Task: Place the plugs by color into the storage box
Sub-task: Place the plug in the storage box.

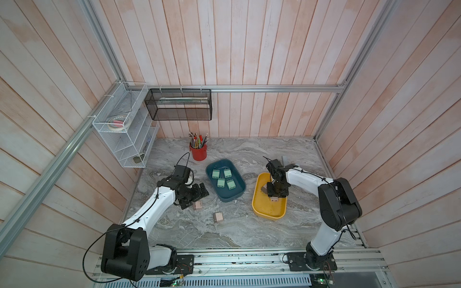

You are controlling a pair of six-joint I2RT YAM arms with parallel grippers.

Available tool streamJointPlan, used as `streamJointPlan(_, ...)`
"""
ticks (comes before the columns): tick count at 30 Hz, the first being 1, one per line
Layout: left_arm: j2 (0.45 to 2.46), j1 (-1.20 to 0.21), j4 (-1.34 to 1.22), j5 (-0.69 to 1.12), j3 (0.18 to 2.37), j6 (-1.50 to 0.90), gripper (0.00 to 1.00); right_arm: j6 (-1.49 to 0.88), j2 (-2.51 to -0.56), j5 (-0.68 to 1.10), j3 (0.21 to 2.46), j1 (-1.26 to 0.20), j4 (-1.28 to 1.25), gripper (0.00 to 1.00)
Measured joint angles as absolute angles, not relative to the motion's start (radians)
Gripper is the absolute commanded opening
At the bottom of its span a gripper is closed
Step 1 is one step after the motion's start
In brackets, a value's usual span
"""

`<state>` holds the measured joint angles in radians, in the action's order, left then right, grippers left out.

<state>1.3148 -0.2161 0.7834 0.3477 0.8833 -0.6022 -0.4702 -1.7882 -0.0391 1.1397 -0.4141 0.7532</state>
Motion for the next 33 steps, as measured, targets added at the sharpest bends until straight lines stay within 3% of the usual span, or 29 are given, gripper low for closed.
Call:
streamJointPlan(20, 1.295, -0.216, 0.778, 0.359, 0.852, -0.602, 1.0, -0.477, -1.905, -0.097, 1.287, -0.37, 0.73, 0.36)
streamJointPlan(23, 1.293, -0.216, 0.778, 0.359, 0.851, -0.602, 1.0, -0.477, -1.909, -0.1, 1.291, -0.369, 0.732, 0.43)
streamJointPlan(27, 1.293, -0.216, 0.778, 0.359, 0.851, -0.602, 1.0, -0.475, -1.913, -0.104, 1.292, -0.367, 0.73, 0.65)
streamJointPlan(30, 1.292, -0.216, 0.779, 0.358, 0.851, -0.602, 1.0, -0.493, -1.902, -0.112, 1.292, -0.364, 0.731, 0.72)
streamJointPlan(33, 1.288, -0.216, 0.79, 0.356, 0.852, -0.601, 1.0, -0.514, -1.839, -0.122, 1.308, -0.364, 0.747, 0.73)
